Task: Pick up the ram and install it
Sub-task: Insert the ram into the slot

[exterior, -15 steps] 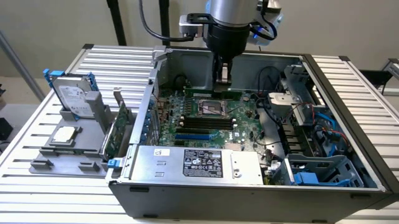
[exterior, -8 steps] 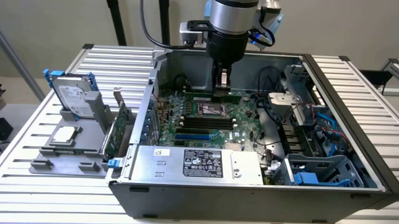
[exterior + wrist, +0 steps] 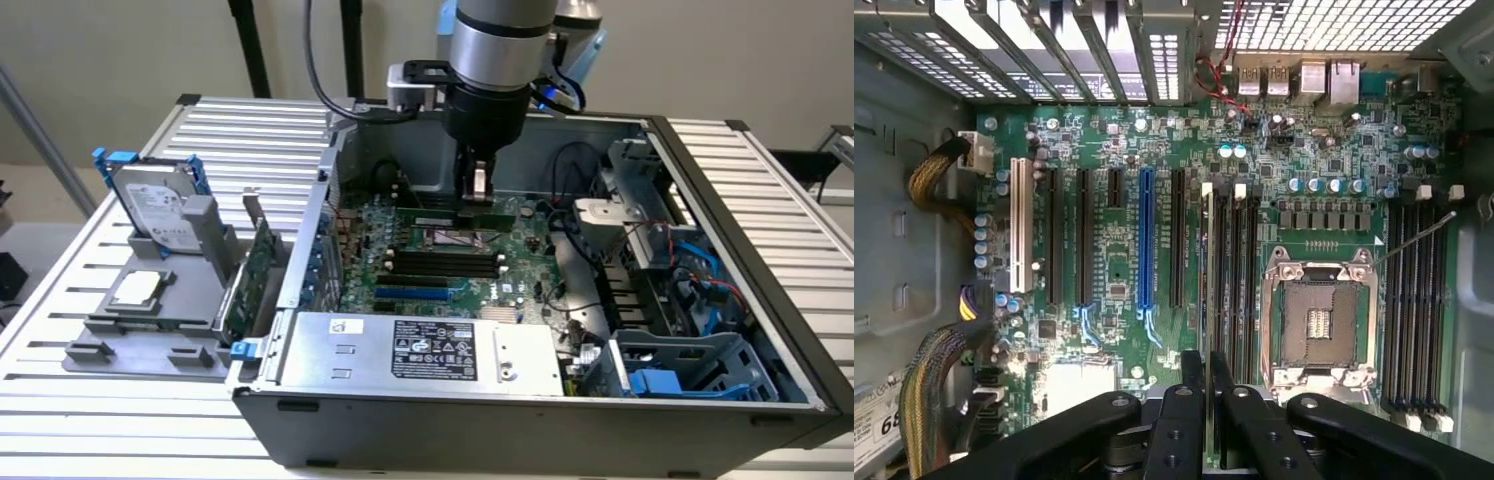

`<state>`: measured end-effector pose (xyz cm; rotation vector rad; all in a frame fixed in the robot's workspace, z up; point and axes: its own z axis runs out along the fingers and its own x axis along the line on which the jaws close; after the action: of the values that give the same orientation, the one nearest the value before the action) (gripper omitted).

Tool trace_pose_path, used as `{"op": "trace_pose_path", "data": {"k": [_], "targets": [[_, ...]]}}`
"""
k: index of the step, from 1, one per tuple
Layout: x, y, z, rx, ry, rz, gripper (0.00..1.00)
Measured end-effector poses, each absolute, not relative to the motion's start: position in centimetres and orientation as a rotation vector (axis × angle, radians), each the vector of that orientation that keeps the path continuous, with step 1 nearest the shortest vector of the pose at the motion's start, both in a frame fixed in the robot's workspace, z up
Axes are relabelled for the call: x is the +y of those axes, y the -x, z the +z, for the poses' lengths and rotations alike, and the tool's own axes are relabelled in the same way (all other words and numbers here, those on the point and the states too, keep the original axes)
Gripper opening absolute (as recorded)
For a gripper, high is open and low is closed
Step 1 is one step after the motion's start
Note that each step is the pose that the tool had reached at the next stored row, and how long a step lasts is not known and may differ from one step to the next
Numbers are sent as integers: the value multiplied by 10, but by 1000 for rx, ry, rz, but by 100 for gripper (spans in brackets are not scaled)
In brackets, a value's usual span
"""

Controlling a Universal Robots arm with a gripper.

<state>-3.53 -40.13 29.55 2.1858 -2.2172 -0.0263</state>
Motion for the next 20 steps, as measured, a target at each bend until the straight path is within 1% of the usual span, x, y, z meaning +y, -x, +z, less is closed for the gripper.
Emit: {"op": "trace_pose_path", "data": {"k": [20], "targets": [[-401,34,259,-2217,-2186,-26,14]]}}
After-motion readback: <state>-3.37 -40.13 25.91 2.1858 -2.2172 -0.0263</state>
